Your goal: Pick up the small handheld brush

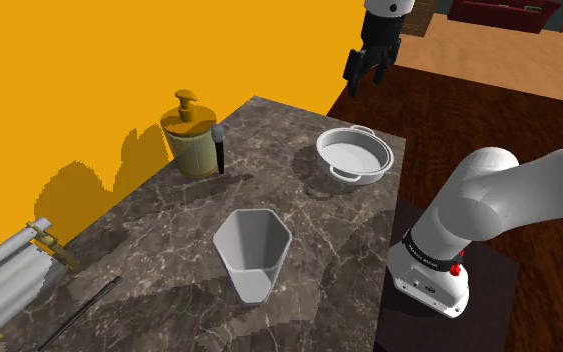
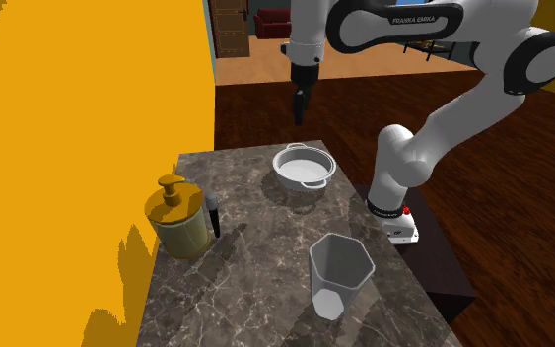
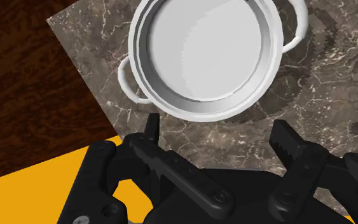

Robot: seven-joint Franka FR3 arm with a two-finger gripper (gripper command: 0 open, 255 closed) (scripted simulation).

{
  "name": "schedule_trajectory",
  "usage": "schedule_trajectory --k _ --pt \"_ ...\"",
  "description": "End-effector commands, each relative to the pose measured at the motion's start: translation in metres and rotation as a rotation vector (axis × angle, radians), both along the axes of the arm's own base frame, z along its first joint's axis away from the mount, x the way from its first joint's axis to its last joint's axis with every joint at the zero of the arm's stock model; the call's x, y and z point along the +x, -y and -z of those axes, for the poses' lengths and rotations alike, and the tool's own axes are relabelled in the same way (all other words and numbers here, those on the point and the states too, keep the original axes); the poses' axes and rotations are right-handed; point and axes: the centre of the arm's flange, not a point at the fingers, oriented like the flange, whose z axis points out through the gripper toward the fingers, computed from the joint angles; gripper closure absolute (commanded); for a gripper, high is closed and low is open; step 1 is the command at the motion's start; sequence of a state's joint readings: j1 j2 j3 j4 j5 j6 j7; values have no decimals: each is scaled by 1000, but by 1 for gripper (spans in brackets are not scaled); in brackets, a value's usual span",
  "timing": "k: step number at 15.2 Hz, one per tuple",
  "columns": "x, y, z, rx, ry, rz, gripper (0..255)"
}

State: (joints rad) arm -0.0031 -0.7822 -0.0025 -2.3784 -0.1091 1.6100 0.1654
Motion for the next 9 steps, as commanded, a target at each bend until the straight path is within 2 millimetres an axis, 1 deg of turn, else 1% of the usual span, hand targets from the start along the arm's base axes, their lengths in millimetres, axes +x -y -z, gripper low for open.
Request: schedule_trajectory --k 1,9 --pt "0 0 0 0 0 0 0" --pt "52 -85 23 -2 38 -23 0"
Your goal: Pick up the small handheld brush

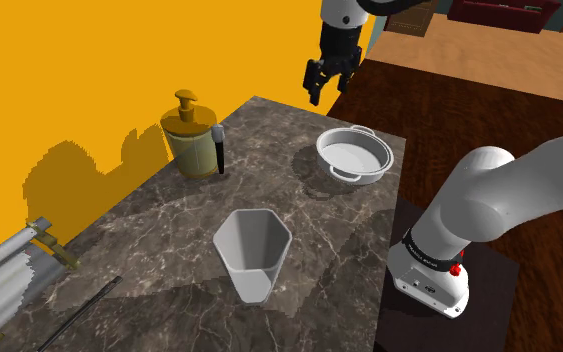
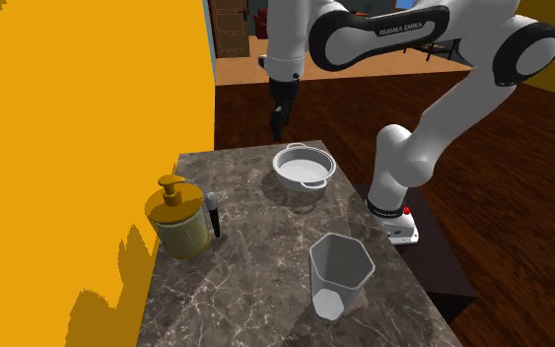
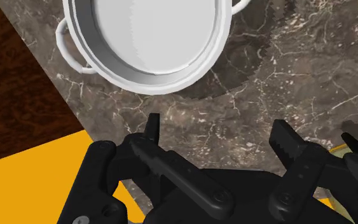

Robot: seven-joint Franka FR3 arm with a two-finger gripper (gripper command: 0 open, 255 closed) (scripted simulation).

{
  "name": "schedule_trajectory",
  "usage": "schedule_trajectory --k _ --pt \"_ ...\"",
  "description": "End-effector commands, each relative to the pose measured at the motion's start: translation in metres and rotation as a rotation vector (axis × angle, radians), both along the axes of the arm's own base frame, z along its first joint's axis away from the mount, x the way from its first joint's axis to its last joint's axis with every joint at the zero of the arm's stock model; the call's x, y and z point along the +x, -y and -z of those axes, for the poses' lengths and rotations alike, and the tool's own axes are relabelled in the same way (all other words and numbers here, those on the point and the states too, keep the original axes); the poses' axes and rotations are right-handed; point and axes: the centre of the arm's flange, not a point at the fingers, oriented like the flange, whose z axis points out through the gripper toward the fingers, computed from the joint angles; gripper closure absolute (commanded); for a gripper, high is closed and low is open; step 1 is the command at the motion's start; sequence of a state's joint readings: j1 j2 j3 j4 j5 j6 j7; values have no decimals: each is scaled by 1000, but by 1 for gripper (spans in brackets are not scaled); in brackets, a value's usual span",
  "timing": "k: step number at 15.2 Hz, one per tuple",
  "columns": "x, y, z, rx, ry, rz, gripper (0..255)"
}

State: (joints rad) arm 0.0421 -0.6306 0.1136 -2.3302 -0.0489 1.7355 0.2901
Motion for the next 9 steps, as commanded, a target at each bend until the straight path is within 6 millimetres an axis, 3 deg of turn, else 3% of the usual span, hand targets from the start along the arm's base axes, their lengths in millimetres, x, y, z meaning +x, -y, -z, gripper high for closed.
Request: schedule_trajectory --k 1,9 --pt "10 -23 7 0 10 -5 0" --pt "61 -110 28 -2 48 -29 0"
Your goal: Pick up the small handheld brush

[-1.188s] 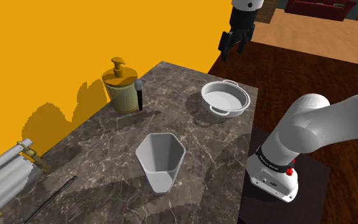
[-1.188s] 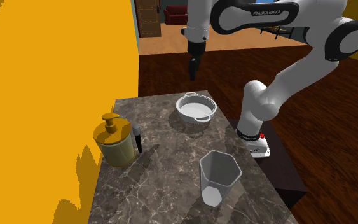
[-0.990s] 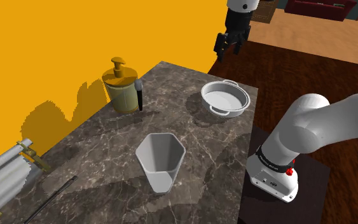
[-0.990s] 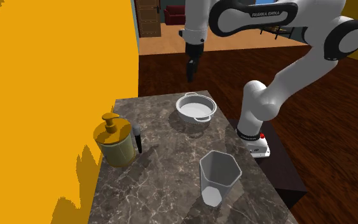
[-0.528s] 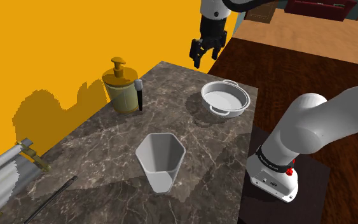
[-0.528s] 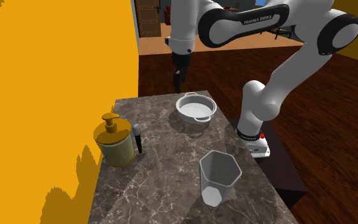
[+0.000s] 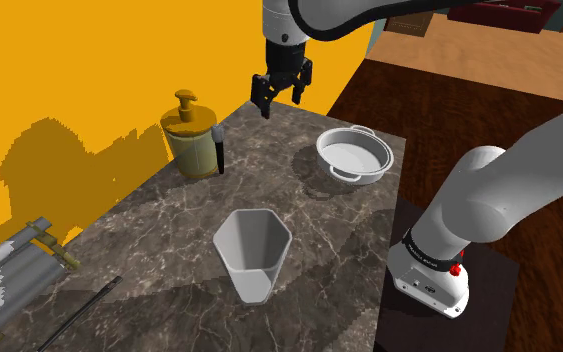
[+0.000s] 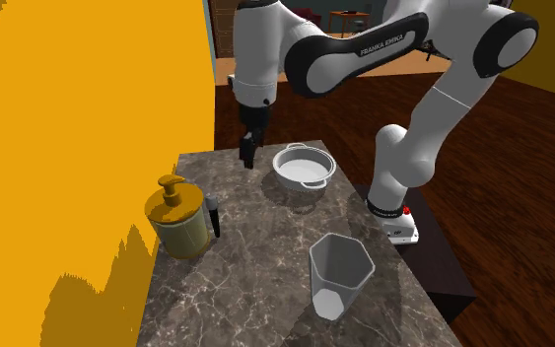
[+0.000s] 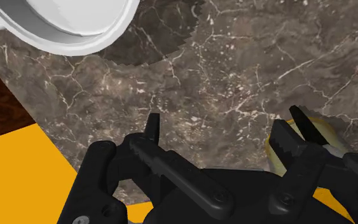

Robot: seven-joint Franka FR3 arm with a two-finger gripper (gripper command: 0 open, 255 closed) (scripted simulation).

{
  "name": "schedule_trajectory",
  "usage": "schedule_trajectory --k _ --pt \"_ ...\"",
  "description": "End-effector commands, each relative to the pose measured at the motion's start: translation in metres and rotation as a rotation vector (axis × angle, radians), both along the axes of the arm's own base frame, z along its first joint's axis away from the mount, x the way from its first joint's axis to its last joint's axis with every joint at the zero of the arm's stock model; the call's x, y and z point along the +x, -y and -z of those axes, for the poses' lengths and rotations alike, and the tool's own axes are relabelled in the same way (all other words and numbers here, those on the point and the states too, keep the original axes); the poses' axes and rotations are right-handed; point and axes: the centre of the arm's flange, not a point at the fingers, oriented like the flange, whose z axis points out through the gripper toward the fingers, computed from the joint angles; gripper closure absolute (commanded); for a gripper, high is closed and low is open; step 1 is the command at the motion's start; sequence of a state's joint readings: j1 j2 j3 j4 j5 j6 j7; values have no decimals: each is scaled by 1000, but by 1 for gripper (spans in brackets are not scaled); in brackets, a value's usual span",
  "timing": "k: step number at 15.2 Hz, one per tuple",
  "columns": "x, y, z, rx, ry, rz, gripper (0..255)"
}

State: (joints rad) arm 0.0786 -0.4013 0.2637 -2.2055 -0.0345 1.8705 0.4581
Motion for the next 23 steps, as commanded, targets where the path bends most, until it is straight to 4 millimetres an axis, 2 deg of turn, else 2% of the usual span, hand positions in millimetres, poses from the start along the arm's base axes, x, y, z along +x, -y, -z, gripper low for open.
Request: schedule_trajectory --k 1,10,11,18,20,21,23 --pt "13 -22 6 1 10 -5 0" --pt "69 -121 28 -2 53 -32 0" --pt "71 -125 29 -2 55 -33 0" --pt "71 -125 69 -2 55 -33 0" --pt "71 -125 69 -2 55 -33 0" --pt "71 -125 69 -2 55 -33 255" --pt "71 -125 69 -2 55 -33 255"
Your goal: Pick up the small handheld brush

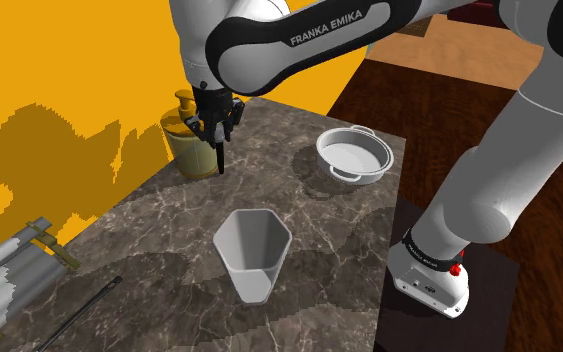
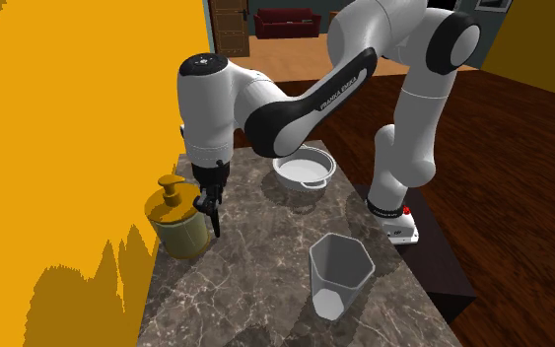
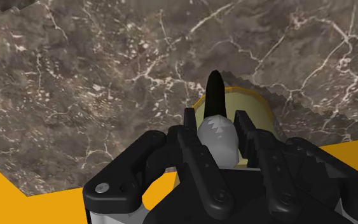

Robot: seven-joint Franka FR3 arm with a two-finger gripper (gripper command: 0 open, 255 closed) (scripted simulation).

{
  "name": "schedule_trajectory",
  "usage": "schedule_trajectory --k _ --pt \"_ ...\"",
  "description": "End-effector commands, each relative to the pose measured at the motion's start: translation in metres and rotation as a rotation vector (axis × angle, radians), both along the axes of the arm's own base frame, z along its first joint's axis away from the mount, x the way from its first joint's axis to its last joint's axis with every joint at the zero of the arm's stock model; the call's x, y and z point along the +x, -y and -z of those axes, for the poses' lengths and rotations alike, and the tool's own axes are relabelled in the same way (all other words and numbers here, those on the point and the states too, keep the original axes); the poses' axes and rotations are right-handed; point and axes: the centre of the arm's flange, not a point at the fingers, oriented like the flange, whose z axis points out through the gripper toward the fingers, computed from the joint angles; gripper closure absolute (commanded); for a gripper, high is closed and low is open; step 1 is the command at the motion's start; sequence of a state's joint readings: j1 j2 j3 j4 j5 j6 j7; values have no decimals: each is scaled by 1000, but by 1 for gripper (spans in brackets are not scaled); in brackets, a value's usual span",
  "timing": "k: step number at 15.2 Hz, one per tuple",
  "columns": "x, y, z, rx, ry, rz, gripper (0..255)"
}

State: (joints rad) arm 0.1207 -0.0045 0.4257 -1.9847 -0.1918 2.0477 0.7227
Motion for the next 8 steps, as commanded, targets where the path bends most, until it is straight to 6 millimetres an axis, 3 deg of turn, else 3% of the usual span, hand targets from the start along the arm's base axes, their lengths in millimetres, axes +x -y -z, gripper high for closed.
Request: schedule_trajectory --k 1,8 --pt "0 0 0 0 -1 0 255" --pt "0 0 -5 0 -1 0 255"
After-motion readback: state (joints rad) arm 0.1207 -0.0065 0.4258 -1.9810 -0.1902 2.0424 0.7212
